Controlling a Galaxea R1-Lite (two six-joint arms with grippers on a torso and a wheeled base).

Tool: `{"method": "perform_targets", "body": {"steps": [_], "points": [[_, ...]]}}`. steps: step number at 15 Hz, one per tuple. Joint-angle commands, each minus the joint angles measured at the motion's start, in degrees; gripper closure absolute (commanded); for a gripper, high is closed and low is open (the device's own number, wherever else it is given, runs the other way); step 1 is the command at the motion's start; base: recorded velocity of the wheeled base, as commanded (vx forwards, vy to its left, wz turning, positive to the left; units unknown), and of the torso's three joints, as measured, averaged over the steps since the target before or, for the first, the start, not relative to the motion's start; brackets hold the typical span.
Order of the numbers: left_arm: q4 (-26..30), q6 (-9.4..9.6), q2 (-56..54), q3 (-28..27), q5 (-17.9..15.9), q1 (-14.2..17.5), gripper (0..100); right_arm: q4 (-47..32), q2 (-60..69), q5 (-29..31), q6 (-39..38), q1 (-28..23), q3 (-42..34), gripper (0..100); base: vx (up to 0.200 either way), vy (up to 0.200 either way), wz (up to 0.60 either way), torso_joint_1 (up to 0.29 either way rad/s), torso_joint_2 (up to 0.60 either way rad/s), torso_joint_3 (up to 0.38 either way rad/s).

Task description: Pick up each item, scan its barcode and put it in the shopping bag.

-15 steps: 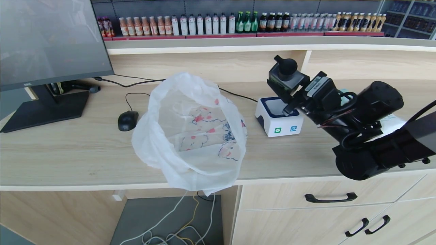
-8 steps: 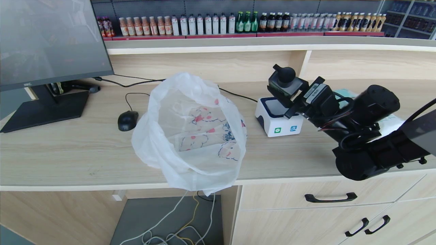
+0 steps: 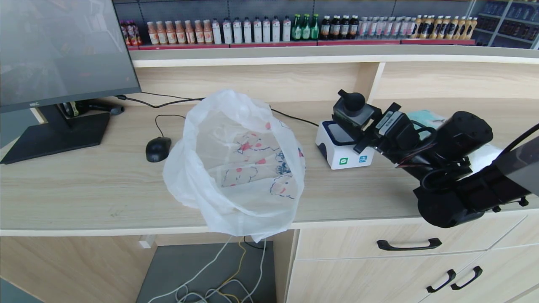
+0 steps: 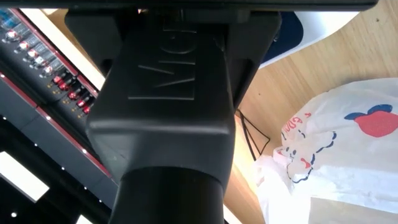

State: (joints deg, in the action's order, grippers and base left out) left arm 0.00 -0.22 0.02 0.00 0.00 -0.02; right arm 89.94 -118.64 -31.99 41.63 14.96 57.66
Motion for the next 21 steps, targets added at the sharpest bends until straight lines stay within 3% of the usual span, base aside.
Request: {"method": "perform_targets", "body": {"steps": [1, 21], "points": [[0.00, -0.04, -0.02, 0.00, 0.00, -0.06, 0, 0.06, -0.10, 0.00, 0.03, -0.02, -0.36, 100, 0.000, 0.000, 0.00, 0.000, 0.00, 0.000], [0.00, -0.04, -0.02, 0.00, 0.00, 0.02, 0, 0.06, -0.72, 0.52, 0.64, -0.10, -0.62, 100, 0.000, 0.000, 0.00, 0.000, 0.00, 0.000]]}}
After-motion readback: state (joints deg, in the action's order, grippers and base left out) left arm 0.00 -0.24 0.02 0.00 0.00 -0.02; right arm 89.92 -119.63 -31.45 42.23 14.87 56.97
